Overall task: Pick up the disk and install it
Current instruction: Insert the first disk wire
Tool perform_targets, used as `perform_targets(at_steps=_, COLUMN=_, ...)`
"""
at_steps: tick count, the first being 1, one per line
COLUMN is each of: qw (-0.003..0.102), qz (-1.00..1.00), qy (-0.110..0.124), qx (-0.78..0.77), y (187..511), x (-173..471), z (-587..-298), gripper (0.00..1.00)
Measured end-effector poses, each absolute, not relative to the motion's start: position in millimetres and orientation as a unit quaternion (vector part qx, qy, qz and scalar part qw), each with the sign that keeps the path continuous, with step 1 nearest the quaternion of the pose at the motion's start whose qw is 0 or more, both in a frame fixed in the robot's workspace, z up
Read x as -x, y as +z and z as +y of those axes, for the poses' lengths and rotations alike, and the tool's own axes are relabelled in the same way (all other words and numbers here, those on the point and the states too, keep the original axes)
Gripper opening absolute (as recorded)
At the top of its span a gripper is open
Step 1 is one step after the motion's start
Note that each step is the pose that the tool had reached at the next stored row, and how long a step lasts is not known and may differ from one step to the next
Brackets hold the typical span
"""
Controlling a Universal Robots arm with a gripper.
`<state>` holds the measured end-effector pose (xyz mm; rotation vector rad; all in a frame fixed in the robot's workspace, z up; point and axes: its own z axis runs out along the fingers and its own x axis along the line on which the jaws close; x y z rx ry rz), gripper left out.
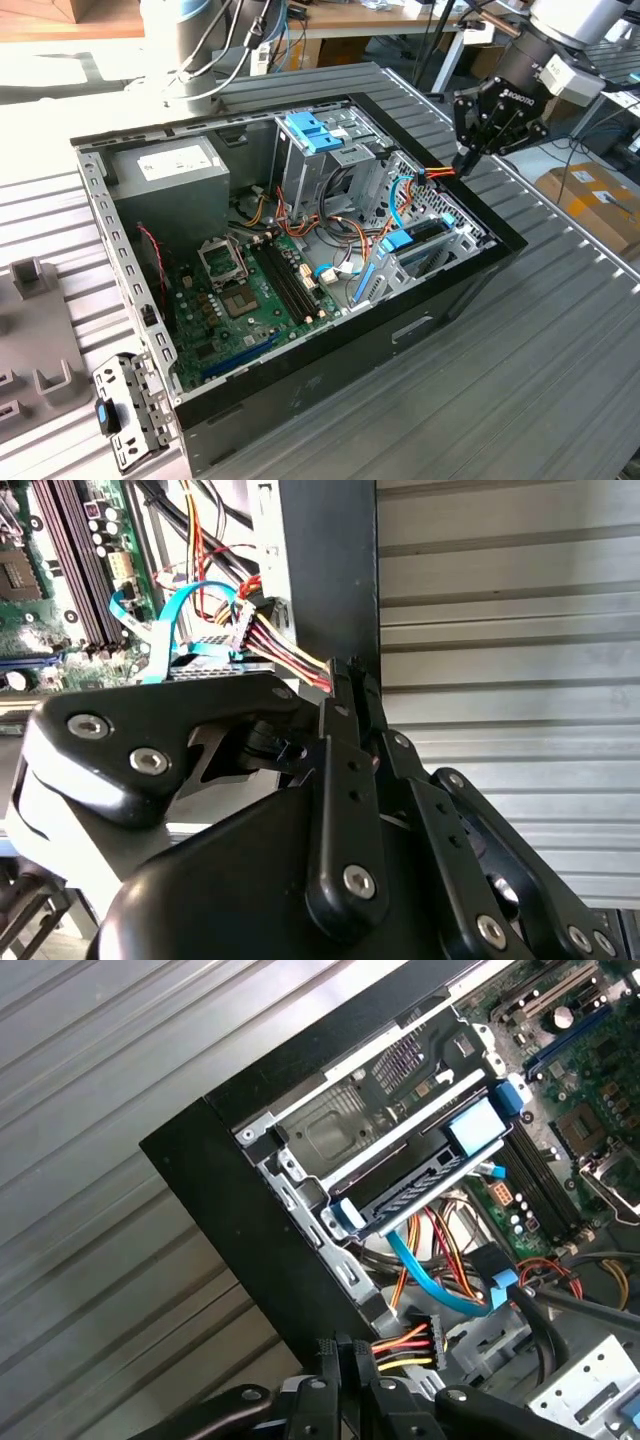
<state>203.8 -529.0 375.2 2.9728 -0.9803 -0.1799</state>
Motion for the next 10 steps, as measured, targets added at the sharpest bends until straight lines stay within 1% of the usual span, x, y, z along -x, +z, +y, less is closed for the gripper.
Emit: perform_targets(at_steps=10, qw=0.003, qz=-0.313, qy=-0.057, qx=-0.948, y=375.0, x=-175.9, z=-538.1, gripper=0.17)
